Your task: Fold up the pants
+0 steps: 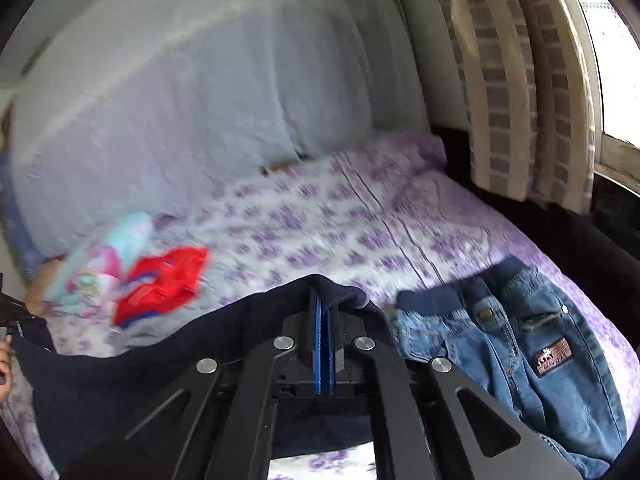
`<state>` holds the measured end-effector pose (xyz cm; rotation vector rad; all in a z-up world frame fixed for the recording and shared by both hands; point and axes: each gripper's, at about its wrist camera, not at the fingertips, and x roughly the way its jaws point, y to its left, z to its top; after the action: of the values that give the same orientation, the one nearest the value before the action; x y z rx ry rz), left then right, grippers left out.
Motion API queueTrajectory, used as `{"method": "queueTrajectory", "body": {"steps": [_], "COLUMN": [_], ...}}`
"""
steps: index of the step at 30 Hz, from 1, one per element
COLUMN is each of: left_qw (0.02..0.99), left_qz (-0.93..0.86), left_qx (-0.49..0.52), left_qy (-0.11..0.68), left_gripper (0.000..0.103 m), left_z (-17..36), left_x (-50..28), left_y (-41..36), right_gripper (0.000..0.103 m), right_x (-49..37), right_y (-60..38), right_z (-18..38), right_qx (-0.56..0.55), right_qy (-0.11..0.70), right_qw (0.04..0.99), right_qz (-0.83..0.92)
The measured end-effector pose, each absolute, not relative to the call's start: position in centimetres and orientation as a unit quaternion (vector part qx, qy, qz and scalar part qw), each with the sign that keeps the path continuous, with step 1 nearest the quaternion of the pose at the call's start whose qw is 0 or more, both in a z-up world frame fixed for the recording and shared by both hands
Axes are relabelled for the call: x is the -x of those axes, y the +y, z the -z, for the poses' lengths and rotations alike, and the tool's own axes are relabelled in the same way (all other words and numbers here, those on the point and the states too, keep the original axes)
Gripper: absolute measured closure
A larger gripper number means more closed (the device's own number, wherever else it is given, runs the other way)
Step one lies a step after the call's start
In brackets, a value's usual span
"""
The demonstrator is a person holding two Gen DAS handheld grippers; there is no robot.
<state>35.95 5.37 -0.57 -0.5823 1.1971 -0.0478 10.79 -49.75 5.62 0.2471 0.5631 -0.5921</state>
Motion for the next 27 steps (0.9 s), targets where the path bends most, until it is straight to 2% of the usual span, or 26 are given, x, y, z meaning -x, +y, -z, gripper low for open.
{"method": "queueTrajectory", "body": {"steps": [2,3,5,6,7,8,9,10,11,13,15,20,26,27], "left_qw": [0.744,0.735,0.741,0.75,0.763,0.776,0.787,0.8,0.811,0.827,0.836,0.829,0.809,0.803], "left_qz": [0.019,0.023,0.044,0.057,0.064,0.068,0.069,0.065,0.058,0.047,0.034,0.041,0.121,0.139], "left_qx": [0.262,0.26,0.237,0.216,0.198,0.185,0.176,0.169,0.167,0.167,0.151,0.045,0.062,0.071], "left_qy": [0.615,0.625,0.627,0.622,0.612,0.599,0.587,0.572,0.557,0.535,0.527,0.555,0.572,0.575], "left_gripper": [0.082,0.08,0.073,0.065,0.058,0.054,0.043,0.038,0.036,0.023,0.021,0.022,0.024,0.029], "left_z": [6.4,7.8,7.7,6.8,5.3,3.8,2.0,0.2,-1.4,-4.1,-5.4,-1.0,5.4,6.2], "left_x": [-38.7,-39.2,-39.1,-38.9,-38.3,-37.7,-37.1,-36.4,-35.9,-35.2,-34.3,-32.7,-34.8,-35.3], "left_y": [3.7,3.2,2.5,2.2,2.4,2.7,3.2,4.0,5.0,7.1,8.5,8.5,6.8,6.0], "right_gripper": [0.098,0.095,0.071,0.05,0.041,0.04,0.035,0.031,0.03,0.027,0.027,0.026,0.026,0.026], "right_x": [-13.7,-14.5,-14.7,-14.4,-13.6,-12.7,-11.9,-10.9,-10.2,-9.3,-8.5,-6.7,-4.0,-3.4], "right_y": [-50.2,-49.7,-48.3,-47.6,-46.6,-45.7,-44.9,-44.3,-43.8,-43.2,-42.4,-39.7,-37.7,-37.9], "right_z": [-1.6,-0.3,0.9,0.7,0.2,-0.7,-1.4,-2.6,-3.4,-4.9,-5.2,-4.0,-1.9,-1.8], "right_qx": [-0.098,-0.078,-0.039,-0.023,-0.005,0.013,0.025,0.029,0.028,0.007,-0.019,-0.057,-0.061,-0.065], "right_qy": [0.319,0.33,0.33,0.318,0.3,0.282,0.266,0.252,0.242,0.242,0.247,0.266,0.283,0.285], "right_qw": [0.891,0.885,0.883,0.887,0.892,0.896,0.9,0.904,0.909,0.92,0.93,0.944,0.939,0.936], "right_qz": [0.308,0.318,0.333,0.334,0.338,0.343,0.345,0.344,0.338,0.307,0.27,0.188,0.187,0.194]}}
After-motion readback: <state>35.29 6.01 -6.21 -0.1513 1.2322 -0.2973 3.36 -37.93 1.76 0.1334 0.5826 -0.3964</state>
